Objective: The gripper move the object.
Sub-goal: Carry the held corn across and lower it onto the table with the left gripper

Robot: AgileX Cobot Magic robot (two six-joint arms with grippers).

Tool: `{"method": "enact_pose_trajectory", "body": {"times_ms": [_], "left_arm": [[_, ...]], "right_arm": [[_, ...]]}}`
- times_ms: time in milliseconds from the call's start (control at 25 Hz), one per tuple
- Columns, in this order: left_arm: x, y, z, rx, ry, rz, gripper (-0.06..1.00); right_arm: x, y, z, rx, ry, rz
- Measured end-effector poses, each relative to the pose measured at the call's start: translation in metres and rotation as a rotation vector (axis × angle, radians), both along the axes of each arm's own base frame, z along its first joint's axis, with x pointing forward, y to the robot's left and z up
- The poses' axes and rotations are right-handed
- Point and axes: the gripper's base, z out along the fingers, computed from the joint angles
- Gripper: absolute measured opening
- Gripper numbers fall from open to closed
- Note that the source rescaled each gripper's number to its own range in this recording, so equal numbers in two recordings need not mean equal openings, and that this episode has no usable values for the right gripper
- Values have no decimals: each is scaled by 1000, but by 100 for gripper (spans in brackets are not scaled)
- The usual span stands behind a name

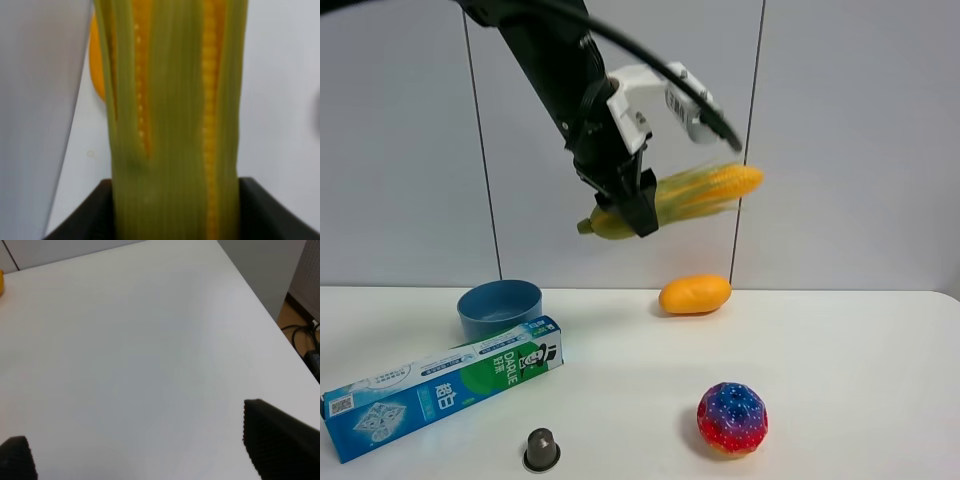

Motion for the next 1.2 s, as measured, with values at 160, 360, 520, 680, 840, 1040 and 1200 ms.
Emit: {"method": "enact_pose_trajectory", "body": {"times_ms": [160, 360, 520, 680, 840, 1040, 1200], "left_arm": [[-7, 5, 18, -178, 126, 270, 2], [-17, 0, 20, -359, 329, 591, 2], [-29, -15, 20, -461, 454, 708, 2], [-45, -36, 23, -526, 529, 692, 2], [-63, -58, 24, -567, 564, 638, 2], [-81, -90, 8, -592, 627, 631, 2], [-87, -111, -17, -590, 666, 653, 2]], "right_arm": [[0, 0, 0, 0, 0, 0], [0, 0, 0, 0, 0, 0], [0, 0, 0, 0, 0, 0], [0, 0, 0, 0, 0, 0], [0, 0, 0, 0, 0, 0], [0, 0, 0, 0, 0, 0], [0, 0, 0, 0, 0, 0]]}}
